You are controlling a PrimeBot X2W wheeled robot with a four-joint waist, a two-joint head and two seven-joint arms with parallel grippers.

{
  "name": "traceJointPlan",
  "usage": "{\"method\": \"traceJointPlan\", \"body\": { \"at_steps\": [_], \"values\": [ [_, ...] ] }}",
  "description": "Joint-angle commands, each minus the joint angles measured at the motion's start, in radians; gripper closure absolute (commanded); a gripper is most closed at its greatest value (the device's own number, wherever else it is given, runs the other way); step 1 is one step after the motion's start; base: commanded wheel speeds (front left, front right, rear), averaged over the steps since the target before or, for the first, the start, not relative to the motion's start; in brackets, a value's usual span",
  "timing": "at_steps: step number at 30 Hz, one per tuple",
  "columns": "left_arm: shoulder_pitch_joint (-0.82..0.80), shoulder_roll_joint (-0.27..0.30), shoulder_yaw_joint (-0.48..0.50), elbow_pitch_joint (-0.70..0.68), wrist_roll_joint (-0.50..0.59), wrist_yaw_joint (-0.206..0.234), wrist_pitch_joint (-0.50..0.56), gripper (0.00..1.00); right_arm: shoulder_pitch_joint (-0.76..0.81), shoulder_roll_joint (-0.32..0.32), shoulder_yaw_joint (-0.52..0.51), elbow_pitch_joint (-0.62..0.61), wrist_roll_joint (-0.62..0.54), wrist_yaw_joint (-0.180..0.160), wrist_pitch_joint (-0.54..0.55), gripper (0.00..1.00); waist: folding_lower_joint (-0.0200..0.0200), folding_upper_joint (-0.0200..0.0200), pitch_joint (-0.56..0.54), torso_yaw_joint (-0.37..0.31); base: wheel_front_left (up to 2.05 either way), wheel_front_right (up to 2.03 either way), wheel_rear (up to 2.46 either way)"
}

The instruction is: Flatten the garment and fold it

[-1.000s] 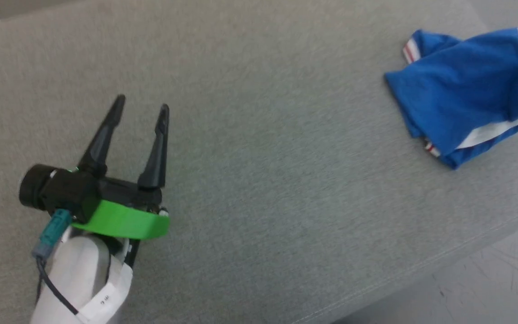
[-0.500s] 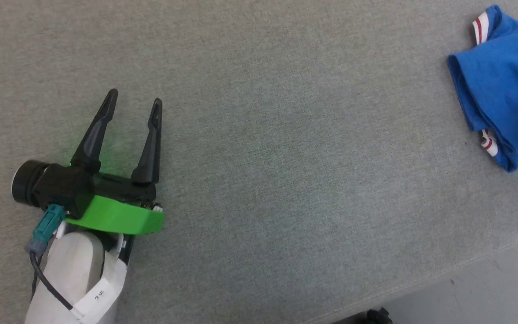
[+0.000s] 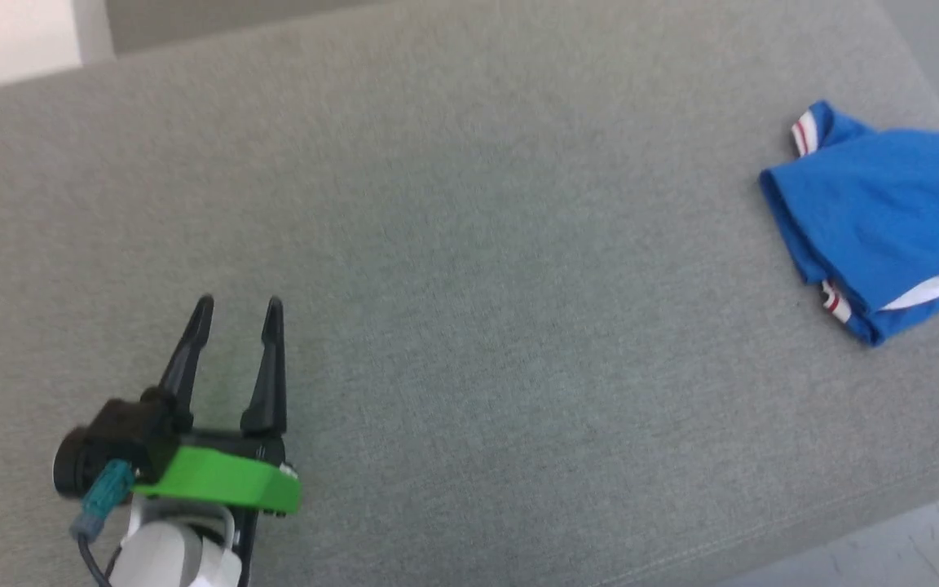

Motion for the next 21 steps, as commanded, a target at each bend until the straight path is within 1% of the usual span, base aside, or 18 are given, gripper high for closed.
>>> {"method": "traceJointPlan", "body": {
  "at_steps": [1, 4, 8, 9, 13, 17, 21],
  "values": [
    [0.027, -0.007, 0.009, -0.001, -0.002, 0.006, -0.007, 0.0, 0.031, 0.0, -0.01, -0.002, -0.004, -0.002, -0.019, 0.0, 0.0001, 0.012, -0.138, 0.034, 0.0, 0.0, 0.0],
    [0.067, -0.019, 0.019, -0.003, -0.001, 0.011, -0.007, 0.0, 0.085, 0.013, -0.045, -0.023, 0.005, -0.002, -0.038, 0.0, 0.0001, 0.012, -0.179, 0.05, 0.0, 0.0, 0.0],
    [0.11, -0.027, 0.034, -0.001, 0.001, 0.013, -0.007, 0.0, 0.175, 0.048, -0.116, -0.119, 0.029, -0.002, -0.049, 0.0, 0.0001, 0.012, -0.223, 0.074, 0.0, 0.0, 0.0],
    [0.119, -0.029, 0.038, 0.0, 0.001, 0.014, -0.007, 0.0, 0.199, 0.063, -0.133, -0.161, 0.034, -0.002, -0.05, 0.0, 0.0001, 0.012, -0.229, 0.078, 0.0, 0.0, 0.0],
    [0.145, -0.038, 0.047, 0.002, 0.005, 0.014, -0.007, 0.0, 0.338, 0.155, -0.217, -0.388, 0.039, -0.002, -0.05, 0.0, 0.0001, 0.012, -0.255, 0.105, 0.0, 0.0, 0.0],
    [0.152, -0.043, 0.054, 0.014, 0.006, 0.01, -0.007, 0.0, 0.455, 0.242, -0.269, -0.577, 0.02, -0.002, -0.047, 0.0, 0.0001, 0.012, -0.273, 0.132, 0.0, 0.0, 0.0],
    [0.156, -0.047, 0.063, 0.027, 0.011, 0.005, -0.007, 0.0, 0.559, 0.321, -0.3, -0.821, -0.007, -0.002, 0.016, 0.0, 0.0001, 0.012, -0.291, 0.165, 0.0, 0.0, 0.0]
  ]
}}
